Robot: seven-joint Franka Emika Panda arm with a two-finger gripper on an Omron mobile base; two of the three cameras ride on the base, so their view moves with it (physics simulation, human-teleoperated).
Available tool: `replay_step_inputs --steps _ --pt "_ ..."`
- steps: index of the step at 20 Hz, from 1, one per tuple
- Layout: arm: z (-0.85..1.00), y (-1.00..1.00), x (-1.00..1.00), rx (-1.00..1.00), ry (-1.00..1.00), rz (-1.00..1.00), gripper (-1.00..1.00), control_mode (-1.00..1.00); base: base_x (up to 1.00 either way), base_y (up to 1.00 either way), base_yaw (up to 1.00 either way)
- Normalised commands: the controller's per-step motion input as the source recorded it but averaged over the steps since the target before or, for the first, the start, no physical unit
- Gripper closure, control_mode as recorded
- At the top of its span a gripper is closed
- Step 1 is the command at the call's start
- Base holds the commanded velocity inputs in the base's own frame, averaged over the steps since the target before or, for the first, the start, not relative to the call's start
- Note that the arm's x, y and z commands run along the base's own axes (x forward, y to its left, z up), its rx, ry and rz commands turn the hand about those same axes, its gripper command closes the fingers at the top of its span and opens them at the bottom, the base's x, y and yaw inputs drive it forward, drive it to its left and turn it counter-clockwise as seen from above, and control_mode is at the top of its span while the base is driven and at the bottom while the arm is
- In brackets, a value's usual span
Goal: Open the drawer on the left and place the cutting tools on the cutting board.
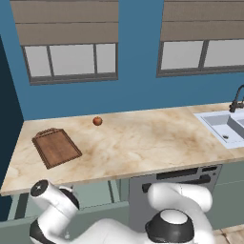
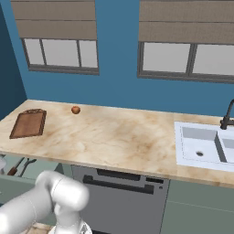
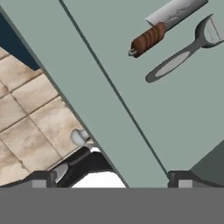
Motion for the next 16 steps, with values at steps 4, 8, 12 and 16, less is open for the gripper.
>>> replay_step_inputs --steps 4,8,12,16 --pt "-0.16 0.36 -0.09 0.0 0.21 0.12 -1.0 -1.0 0.0 0.0 0.0" --pt "-0.41 0.4 -0.25 0.0 0.11 0.15 -1.0 -1.0 0.0 0.0 0.0" --pt "-0.55 0.4 -0.43 -0.01 0.09 0.17 -1.0 -1.0 0.0 0.0 0.0" --pt "-0.7 0.45 -0.7 -0.01 0.12 0.18 -1.0 -1.0 0.0 0.0 0.0"
